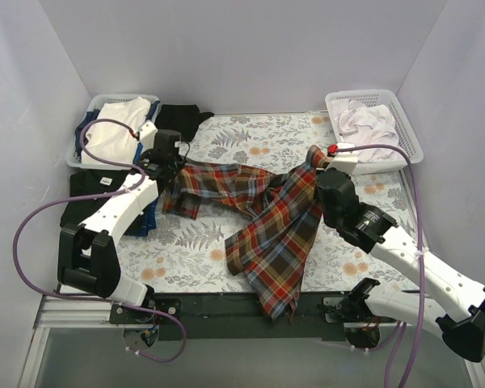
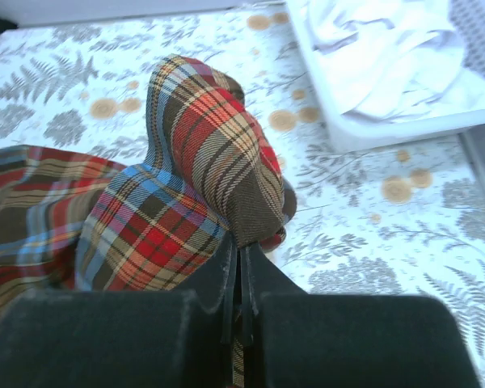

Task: Fold and stack the long sleeve shirts
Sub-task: Flatten the shirt out

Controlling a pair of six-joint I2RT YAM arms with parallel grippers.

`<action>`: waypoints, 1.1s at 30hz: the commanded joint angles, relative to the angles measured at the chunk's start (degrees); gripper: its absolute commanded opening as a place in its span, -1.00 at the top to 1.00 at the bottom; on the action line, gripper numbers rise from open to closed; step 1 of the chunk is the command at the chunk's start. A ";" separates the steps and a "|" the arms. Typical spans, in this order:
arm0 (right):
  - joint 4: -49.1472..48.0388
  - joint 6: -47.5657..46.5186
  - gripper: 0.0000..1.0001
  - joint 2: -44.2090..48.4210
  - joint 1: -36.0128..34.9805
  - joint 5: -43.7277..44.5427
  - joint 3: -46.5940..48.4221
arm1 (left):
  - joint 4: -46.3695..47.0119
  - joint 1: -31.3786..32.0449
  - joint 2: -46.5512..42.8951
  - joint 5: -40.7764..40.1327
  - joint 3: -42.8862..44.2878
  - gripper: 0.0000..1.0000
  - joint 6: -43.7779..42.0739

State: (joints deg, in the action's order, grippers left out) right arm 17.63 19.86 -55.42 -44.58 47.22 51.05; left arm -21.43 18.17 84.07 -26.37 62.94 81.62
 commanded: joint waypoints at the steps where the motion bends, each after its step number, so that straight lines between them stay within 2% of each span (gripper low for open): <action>1: 1.00 -4.21 0.96 3.64 0.46 11.04 3.53 | 0.16 -2.00 -2.60 0.00 7.36 1.00 -3.39; 8: 2.06 -2.81 0.95 12.08 0.98 23.78 -0.68 | 5.61 -5.25 -0.67 4.04 17.28 1.00 -7.26; 11: -0.13 -5.07 0.90 13.58 1.77 29.15 -0.86 | 4.74 -5.69 0.30 4.22 22.30 1.00 -8.84; 13: -5.30 -7.97 0.90 12.71 2.65 30.38 -0.25 | 4.73 -5.61 -0.22 4.57 23.37 1.00 -9.73; 15: -12.13 -14.01 0.90 10.52 3.97 27.50 1.50 | 4.56 -5.61 -2.33 4.75 23.64 1.00 -10.69; 21: -18.92 -19.67 0.97 2.43 5.73 21.52 12.12 | 3.59 -5.61 -11.37 7.47 20.57 1.00 -12.89; 24: -25.33 -27.05 0.97 0.49 6.69 18.44 15.04 | 0.96 -5.69 -15.85 9.93 18.81 1.00 -12.90; 28: -28.17 -31.54 0.97 -1.53 9.15 12.03 21.97 | -0.98 -5.61 -22.54 13.01 11.10 1.00 -11.40; 33: -28.97 -35.06 0.92 -7.77 12.85 -0.18 28.57 | -4.76 -5.61 -29.74 16.51 2.38 1.00 -10.17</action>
State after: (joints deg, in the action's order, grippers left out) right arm -4.47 -9.91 -59.77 -33.63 56.73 73.69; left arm -21.10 12.84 58.11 -14.13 71.77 70.78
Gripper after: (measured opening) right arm 0.040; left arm 0.019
